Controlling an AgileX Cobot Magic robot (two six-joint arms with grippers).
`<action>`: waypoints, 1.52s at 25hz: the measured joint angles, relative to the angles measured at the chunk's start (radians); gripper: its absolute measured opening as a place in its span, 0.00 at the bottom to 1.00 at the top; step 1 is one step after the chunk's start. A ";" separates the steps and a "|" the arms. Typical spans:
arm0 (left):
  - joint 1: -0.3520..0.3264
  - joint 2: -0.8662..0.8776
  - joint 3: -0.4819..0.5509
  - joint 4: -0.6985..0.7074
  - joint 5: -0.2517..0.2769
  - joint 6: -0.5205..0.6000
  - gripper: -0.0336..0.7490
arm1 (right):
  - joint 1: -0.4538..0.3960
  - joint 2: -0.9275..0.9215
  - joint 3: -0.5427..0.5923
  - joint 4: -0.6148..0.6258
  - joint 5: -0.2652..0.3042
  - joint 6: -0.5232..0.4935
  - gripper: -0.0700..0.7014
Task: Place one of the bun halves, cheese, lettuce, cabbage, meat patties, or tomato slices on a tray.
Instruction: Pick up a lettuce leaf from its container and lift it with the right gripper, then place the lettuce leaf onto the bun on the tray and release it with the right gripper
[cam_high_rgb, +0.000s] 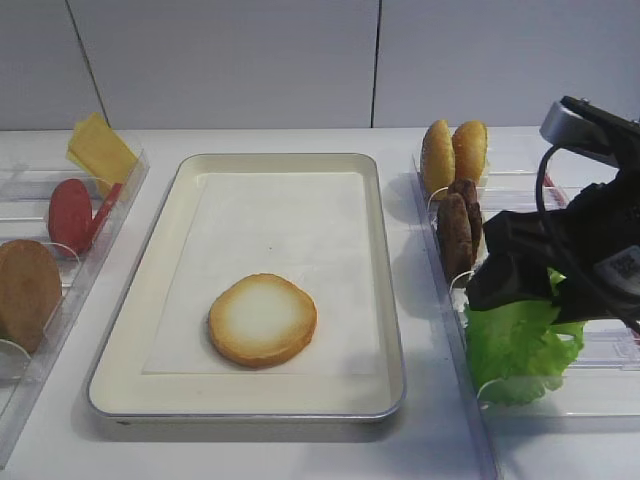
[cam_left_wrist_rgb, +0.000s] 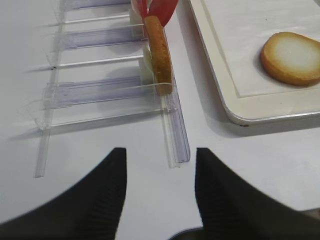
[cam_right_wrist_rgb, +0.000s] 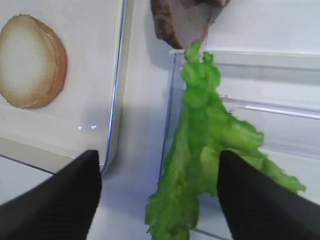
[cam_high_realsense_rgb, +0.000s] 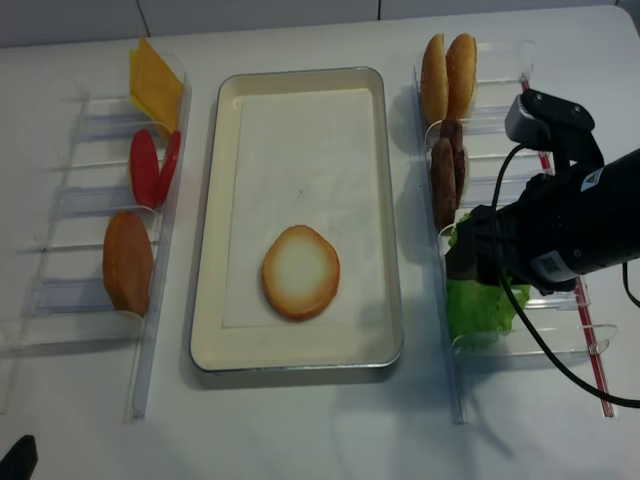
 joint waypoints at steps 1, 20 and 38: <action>0.000 0.000 0.000 0.000 0.000 0.000 0.42 | 0.000 0.000 0.000 -0.002 0.000 0.000 0.69; 0.000 0.000 0.000 0.000 0.000 0.000 0.42 | 0.002 0.000 -0.092 -0.003 0.106 0.000 0.16; 0.000 0.000 0.000 0.000 0.000 0.000 0.42 | 0.299 0.110 -0.228 0.436 0.011 -0.232 0.16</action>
